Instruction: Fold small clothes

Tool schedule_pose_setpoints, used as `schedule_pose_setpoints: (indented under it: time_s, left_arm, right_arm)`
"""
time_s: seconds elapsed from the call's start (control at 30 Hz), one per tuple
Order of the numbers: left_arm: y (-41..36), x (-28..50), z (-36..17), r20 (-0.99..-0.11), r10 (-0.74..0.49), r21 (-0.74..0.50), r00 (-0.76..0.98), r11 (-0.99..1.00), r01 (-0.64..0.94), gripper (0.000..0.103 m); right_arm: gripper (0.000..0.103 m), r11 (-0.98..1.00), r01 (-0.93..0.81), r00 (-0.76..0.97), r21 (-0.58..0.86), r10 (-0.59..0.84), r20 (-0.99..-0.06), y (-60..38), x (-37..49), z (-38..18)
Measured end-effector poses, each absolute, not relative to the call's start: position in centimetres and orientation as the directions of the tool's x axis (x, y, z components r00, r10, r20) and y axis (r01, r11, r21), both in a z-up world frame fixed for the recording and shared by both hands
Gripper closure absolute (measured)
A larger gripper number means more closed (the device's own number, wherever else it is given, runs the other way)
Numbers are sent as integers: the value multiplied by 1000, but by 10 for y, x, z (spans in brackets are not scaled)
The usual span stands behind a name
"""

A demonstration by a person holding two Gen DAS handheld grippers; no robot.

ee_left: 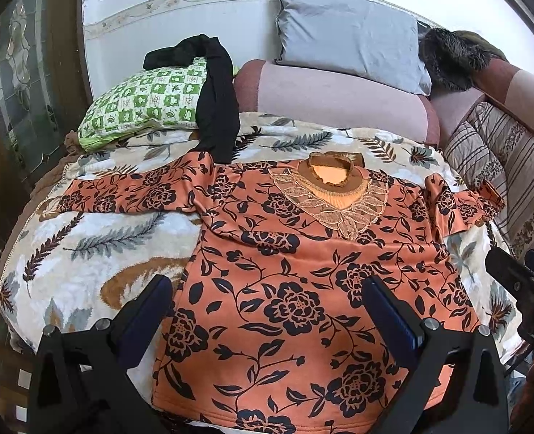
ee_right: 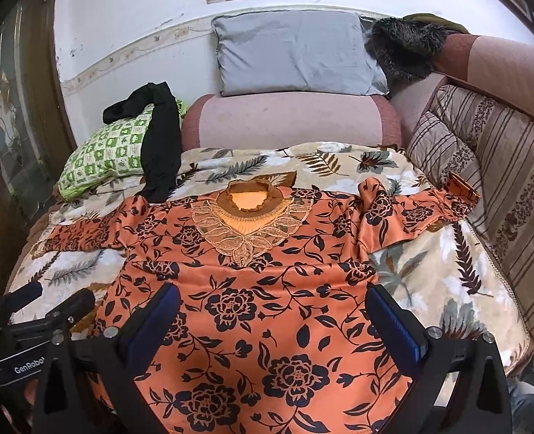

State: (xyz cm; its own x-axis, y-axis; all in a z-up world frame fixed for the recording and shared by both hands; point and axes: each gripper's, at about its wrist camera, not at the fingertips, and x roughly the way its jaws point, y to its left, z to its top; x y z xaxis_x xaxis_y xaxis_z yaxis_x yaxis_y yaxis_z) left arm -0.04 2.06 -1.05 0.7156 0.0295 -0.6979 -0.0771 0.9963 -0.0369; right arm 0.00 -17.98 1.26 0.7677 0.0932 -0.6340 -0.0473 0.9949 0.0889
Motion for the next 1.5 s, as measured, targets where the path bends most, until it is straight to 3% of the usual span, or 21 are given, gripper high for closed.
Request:
schedule_pose_setpoints:
  time_s: [1.5]
  left_arm:
    - [18,15,-19,-712,32,-30,702,997,-76,0]
  right_arm:
    - [0,995,-74,743,74,104,-661,-176,11,-1]
